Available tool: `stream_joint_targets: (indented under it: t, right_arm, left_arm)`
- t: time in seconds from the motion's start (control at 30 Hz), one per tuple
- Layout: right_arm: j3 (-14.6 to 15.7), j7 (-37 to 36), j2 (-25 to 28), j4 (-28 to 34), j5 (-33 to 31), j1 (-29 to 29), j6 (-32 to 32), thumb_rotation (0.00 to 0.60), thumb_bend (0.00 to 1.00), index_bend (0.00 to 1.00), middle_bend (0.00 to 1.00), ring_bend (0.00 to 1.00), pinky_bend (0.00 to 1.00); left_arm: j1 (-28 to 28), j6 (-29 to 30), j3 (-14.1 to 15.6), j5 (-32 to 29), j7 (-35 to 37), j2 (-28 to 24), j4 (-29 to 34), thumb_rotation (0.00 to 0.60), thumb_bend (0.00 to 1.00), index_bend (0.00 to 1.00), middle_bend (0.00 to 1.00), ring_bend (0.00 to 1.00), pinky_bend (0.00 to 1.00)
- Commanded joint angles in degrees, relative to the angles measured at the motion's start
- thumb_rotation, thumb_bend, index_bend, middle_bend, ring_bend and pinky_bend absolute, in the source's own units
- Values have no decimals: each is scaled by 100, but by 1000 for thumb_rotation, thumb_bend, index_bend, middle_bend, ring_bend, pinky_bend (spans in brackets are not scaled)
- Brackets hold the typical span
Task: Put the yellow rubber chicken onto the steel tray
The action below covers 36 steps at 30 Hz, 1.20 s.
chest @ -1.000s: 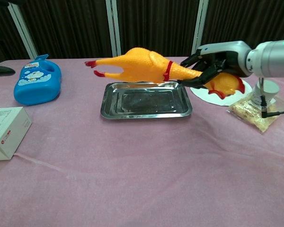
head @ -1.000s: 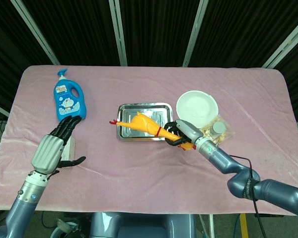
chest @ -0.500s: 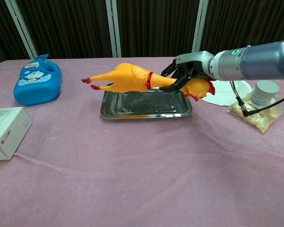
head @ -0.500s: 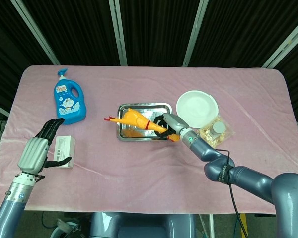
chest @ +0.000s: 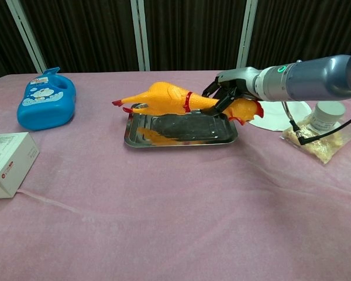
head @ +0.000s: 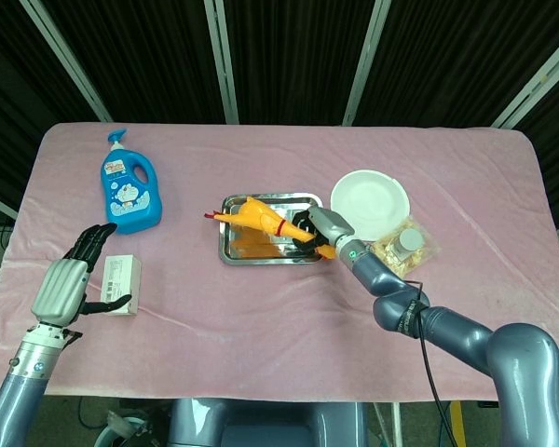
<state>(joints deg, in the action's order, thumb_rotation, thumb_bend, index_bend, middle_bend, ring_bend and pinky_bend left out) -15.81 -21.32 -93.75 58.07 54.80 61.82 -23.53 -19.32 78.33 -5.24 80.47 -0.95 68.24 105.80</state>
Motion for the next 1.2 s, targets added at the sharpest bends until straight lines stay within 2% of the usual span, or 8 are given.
stream_joint_targets:
  t: [0.03,0.2,0.4,0.63,0.73,0.9,1.1,1.2]
  right_arm:
    - [-3,76,-19,-32,-58,0,13,600,605,449,501,440,517]
    - [-45,169,60,61,-119,-32,39,600,239,155,301,224,358]
    - [-81,233,130,164,-135,-65,18,600,128,66,262,197,328]
    - [-82,334,270,314,-61,-181,-148,600,110,28,248,195,314]
    - [-85,352,422,540,107,-338,-401,600,122,74,252,240,349]
    - [-7,452,940,1172,689,-869,-1321,600,256,228,312,322,441]
    - [255,680,1748,2060,1195,-1796,-2701,600,276,250,319,312,435]
    - [447,1102,2067,2312,1350,-2218,-3334,600,276,225,314,240,362]
  left_arm:
    - [9,-13,-8,-10,-6,-3,-4,576,0,10,54,31,249]
    - [29,-26,-32,-5,12,-2,-12,575,0,9,52,31,205]
    - [44,-8,-70,9,26,-9,-1,576,0,8,51,31,201]
    - [70,18,-124,-21,36,-58,-11,577,0,6,52,31,185]
    - [106,84,-183,-74,64,-113,-31,582,0,5,53,31,168]
    - [200,144,-173,-91,61,-306,-150,600,36,33,56,31,140]
    - [394,184,-123,-318,35,-568,-308,600,46,56,66,31,140]
    - [496,282,-108,-343,106,-562,-475,600,46,56,65,31,127]
